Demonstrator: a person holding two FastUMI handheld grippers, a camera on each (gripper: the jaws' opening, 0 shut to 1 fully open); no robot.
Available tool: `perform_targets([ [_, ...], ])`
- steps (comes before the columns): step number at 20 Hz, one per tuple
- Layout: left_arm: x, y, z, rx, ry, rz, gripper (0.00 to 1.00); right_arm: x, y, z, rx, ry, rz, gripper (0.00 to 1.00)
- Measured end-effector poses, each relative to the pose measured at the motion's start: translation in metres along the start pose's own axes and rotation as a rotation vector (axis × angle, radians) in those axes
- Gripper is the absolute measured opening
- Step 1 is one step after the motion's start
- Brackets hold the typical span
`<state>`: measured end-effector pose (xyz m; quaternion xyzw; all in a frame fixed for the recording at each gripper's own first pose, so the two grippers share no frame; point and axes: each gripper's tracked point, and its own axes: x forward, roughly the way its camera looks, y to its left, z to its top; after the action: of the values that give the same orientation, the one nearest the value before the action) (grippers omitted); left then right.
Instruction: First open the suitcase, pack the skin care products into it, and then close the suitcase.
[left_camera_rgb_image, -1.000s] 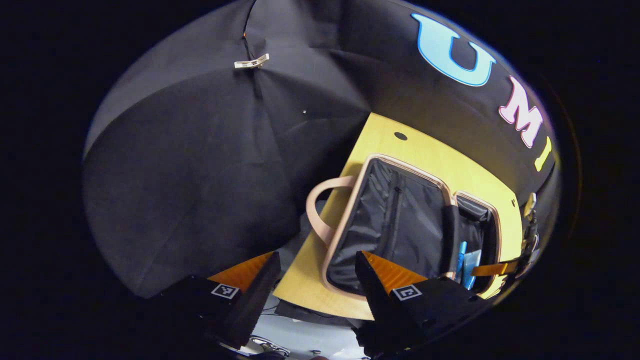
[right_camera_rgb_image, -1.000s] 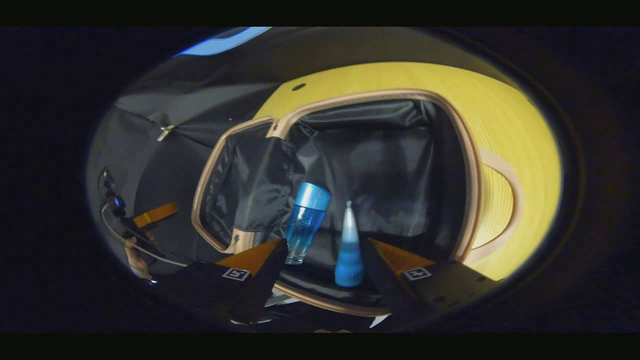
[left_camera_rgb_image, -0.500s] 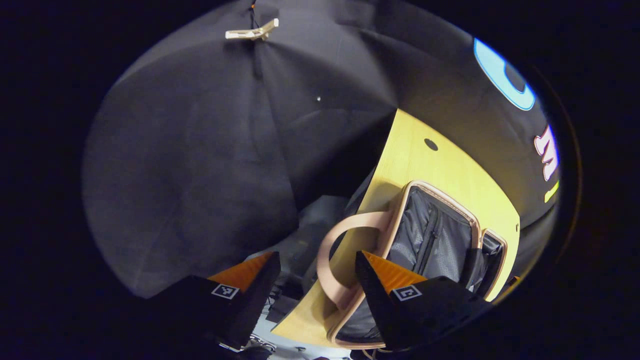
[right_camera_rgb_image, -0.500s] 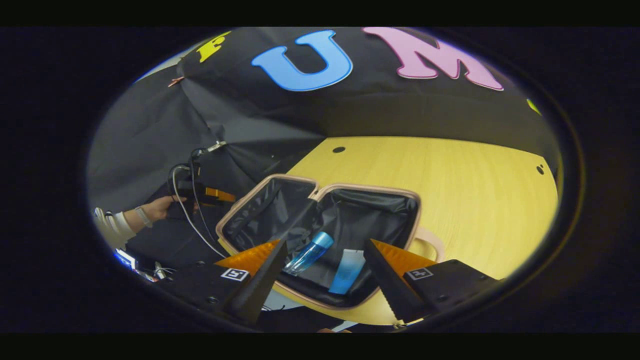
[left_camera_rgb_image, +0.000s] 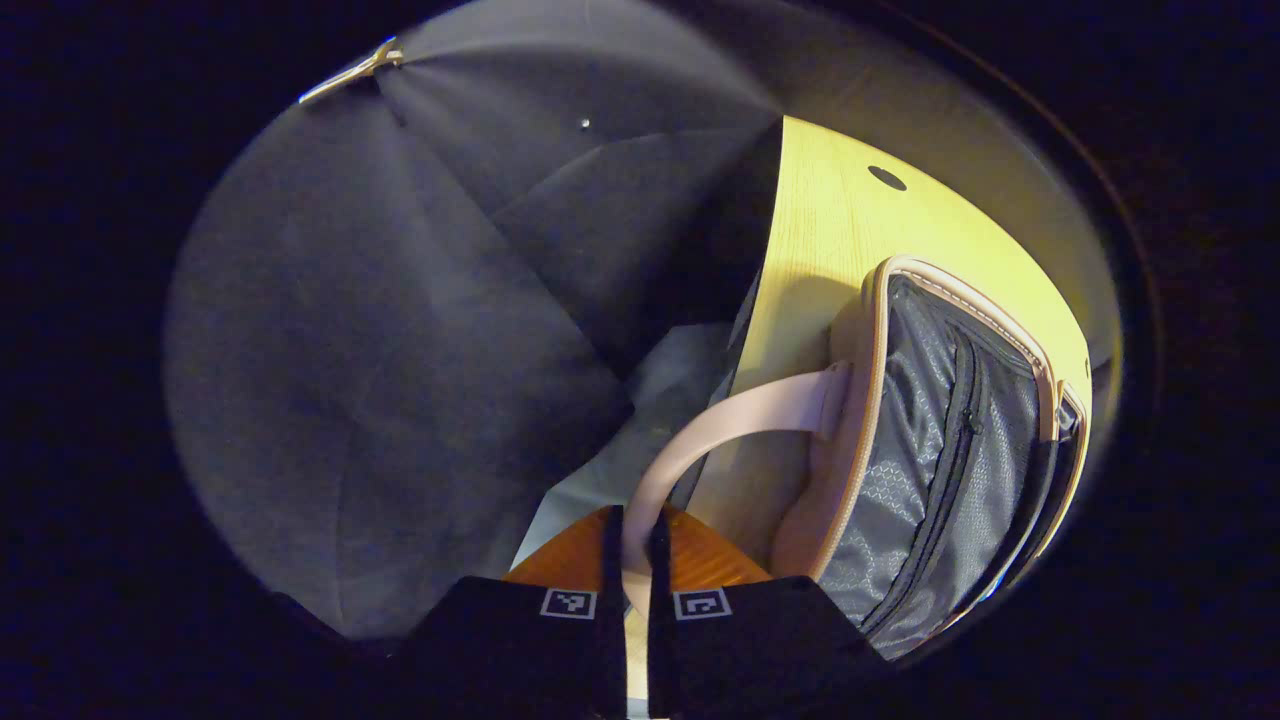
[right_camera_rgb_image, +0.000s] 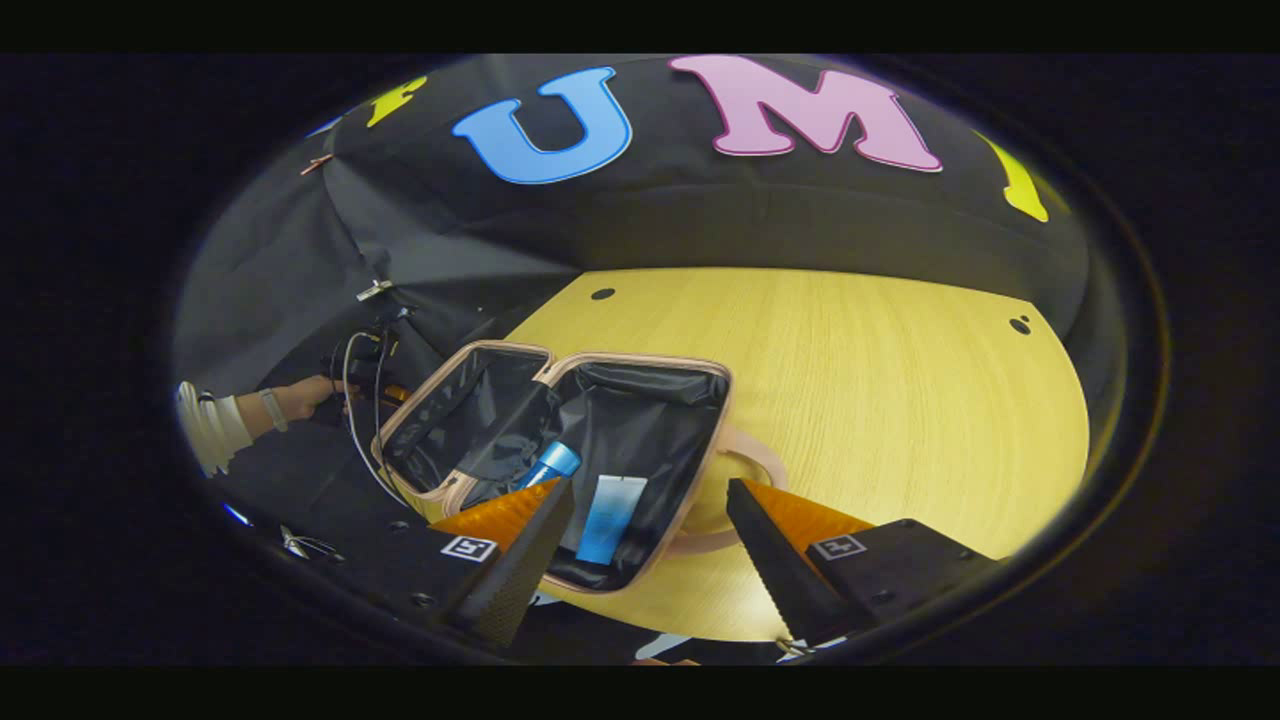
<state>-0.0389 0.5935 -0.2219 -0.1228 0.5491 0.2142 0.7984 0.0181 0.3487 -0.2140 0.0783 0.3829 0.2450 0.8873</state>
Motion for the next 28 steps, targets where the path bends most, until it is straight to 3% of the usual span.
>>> perform_targets([
  [5, -0.043, -0.001, 0.013, 0.041, -0.080, 0.000, 0.09, -0.008, -0.014, 0.011, -0.061, -0.058, -0.014, 0.97],
  [8, -0.078, -0.010, 0.026, 0.028, -0.188, -0.032, 0.08, -0.014, -0.012, 0.016, -0.103, -0.094, 0.021, 0.97],
  [11, -0.118, -0.029, 0.036, 0.031, -0.297, -0.087, 0.07, -0.033, -0.025, 0.022, -0.130, -0.129, 0.055, 0.98],
  [15, -0.158, -0.066, 0.046, 0.113, -0.414, -0.111, 0.06, -0.064, -0.058, 0.028, -0.136, -0.164, 0.062, 0.97],
  [21, -0.219, -0.155, 0.044, 0.234, -0.519, -0.205, 0.10, -0.120, -0.129, 0.035, -0.181, -0.230, 0.013, 0.97],
  [22, -0.224, -0.175, 0.041, 0.251, -0.527, -0.227, 0.06, -0.127, -0.139, 0.035, -0.170, -0.236, 0.009, 0.97],
  [28, -0.220, -0.302, -0.011, 0.289, -0.499, -0.376, 0.10, -0.160, -0.192, 0.029, -0.153, -0.245, -0.019, 0.97],
])
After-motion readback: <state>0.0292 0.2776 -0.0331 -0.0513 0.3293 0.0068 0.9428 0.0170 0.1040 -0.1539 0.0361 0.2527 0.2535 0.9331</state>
